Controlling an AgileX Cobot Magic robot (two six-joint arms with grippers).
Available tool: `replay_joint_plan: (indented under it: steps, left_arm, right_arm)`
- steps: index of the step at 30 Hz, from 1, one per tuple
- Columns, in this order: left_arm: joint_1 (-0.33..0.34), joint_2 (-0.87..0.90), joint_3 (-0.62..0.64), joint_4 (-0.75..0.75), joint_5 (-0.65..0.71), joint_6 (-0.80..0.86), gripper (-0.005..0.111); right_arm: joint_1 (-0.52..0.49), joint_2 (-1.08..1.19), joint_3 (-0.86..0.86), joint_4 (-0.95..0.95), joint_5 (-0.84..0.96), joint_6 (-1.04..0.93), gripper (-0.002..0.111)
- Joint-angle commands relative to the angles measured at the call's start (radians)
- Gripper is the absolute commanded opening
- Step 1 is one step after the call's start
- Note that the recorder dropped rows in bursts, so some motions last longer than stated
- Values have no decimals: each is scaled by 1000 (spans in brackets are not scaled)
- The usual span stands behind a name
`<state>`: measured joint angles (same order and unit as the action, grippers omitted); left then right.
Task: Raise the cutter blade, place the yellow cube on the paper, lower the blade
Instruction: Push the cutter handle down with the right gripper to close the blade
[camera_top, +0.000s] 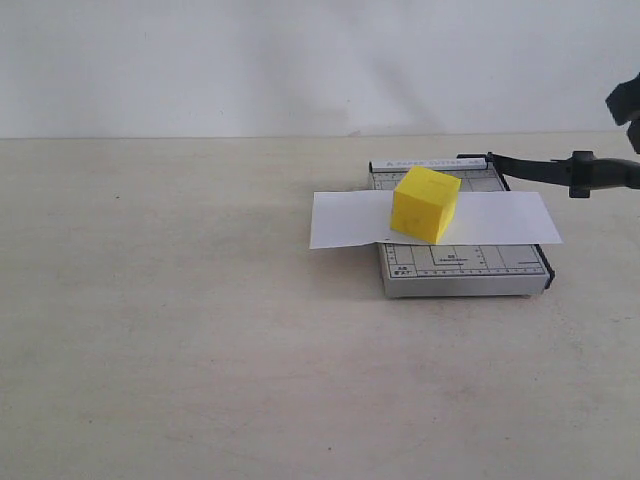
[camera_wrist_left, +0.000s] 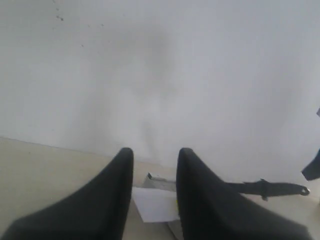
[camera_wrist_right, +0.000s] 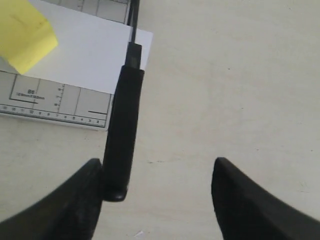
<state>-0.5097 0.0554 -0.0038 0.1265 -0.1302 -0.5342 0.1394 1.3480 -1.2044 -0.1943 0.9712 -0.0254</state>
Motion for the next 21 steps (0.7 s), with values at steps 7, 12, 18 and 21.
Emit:
replay_joint_plan:
  steps: [7,12,18,21]
  left_arm:
    - [197,-55,4,-8,4,3,30]
    - [230,-55,4,-8,4,3,30]
    - [250,-55,4,-8,4,3,30]
    - [250,-55,4,-8,4,3,30]
  right_arm:
    - [-2,98,-43,84,6,-35,61]
    - [-2,110,-43,84,-17,-37,61]
    - [-2,160,-43,106,-19,-44,61]
    - [-2,180,-43,110,-22,-53,60]
